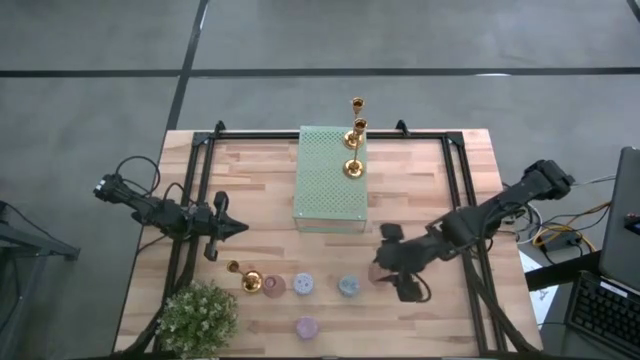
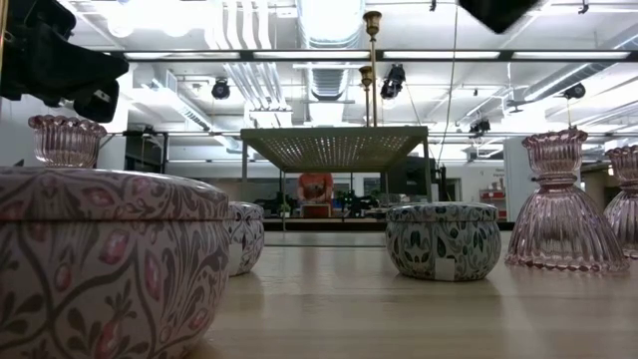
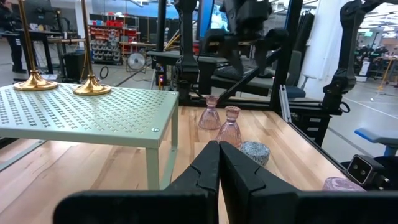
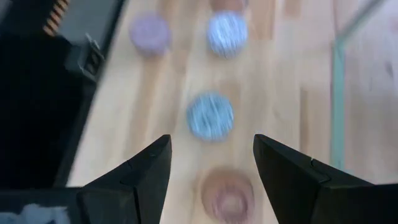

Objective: Pick & Place candle stick holders
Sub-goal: Move the pink candle holders to the center

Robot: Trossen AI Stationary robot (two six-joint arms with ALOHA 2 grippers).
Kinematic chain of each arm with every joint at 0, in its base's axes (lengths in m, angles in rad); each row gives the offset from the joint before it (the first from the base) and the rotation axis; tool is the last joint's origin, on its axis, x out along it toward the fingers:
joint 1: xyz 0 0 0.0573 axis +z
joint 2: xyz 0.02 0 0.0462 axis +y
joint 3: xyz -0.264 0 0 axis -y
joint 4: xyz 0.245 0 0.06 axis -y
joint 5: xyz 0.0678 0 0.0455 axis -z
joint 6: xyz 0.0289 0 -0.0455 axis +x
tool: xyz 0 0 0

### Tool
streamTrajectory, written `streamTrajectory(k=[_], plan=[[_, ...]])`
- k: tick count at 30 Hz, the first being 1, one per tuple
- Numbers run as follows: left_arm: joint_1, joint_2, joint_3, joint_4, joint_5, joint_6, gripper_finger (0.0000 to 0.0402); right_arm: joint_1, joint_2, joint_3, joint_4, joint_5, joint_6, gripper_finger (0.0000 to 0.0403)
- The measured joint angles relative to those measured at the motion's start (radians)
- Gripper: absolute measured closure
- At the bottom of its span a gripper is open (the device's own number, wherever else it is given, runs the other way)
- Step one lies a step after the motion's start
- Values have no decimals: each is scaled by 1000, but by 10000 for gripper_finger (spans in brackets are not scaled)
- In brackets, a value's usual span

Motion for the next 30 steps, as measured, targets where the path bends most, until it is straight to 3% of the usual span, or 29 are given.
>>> streamTrajectory(k=[3,30], plan=[[0,0,0,0,0,0,390,27,-1,-4,-73,27,39,184],[0,0,0,0,0,0,390,83,129,-66,-88,47,146,184]])
